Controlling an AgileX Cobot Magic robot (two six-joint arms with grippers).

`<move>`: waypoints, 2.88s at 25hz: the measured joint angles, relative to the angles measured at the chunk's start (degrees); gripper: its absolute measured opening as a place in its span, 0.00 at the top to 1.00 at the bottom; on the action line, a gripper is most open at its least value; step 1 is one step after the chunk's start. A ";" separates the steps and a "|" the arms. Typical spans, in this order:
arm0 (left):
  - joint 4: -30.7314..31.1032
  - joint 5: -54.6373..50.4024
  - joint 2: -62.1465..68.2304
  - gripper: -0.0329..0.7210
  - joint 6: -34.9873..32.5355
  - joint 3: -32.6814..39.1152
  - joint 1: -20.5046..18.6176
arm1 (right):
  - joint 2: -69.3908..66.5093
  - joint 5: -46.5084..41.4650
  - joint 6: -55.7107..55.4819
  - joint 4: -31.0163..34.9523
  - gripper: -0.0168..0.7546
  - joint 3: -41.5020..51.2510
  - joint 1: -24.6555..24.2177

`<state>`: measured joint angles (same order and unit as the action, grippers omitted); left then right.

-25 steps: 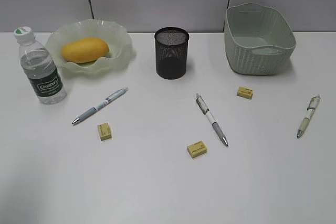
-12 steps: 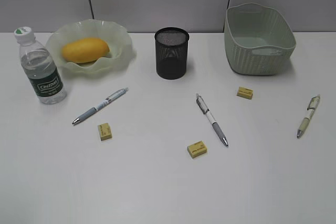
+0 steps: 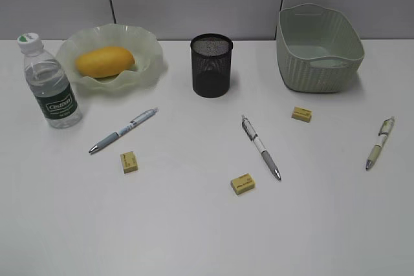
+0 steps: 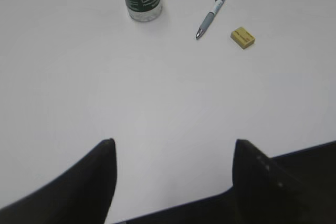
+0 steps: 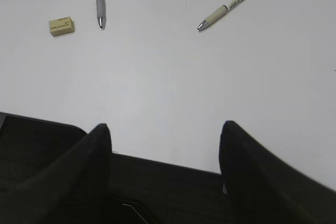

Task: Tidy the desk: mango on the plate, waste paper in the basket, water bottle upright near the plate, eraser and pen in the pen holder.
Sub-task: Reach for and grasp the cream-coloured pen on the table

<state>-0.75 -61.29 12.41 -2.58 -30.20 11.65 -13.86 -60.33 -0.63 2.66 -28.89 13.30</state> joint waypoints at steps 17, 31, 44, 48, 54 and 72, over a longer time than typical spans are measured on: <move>0.00 0.12 -0.06 0.28 -0.03 0.00 0.00 | -7.76 1.99 0.00 -0.62 0.32 -7.13 0.00; 0.00 0.12 -0.06 0.28 -0.03 0.00 0.00 | -49.49 11.36 -10.45 -3.27 0.32 -16.49 0.00; 0.00 0.12 -0.06 0.29 -0.03 0.00 0.00 | -77.66 9.22 -15.28 -2.17 0.32 -31.97 -7.67; 0.00 0.12 -0.06 0.29 -0.03 0.00 0.00 | -82.88 9.78 -17.21 -2.17 0.32 -33.37 -10.79; 0.00 0.12 -0.06 0.30 -0.03 0.00 0.00 | -89.40 13.81 -20.80 -2.17 0.33 -33.59 -11.71; 0.00 0.12 -0.06 0.31 -0.03 0.00 0.00 | -103.10 17.22 -29.37 -2.12 0.39 -43.17 -13.80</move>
<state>-0.75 -61.17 12.35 -2.61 -30.20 11.65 -116.97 -43.11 -29.99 0.54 -72.07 -0.50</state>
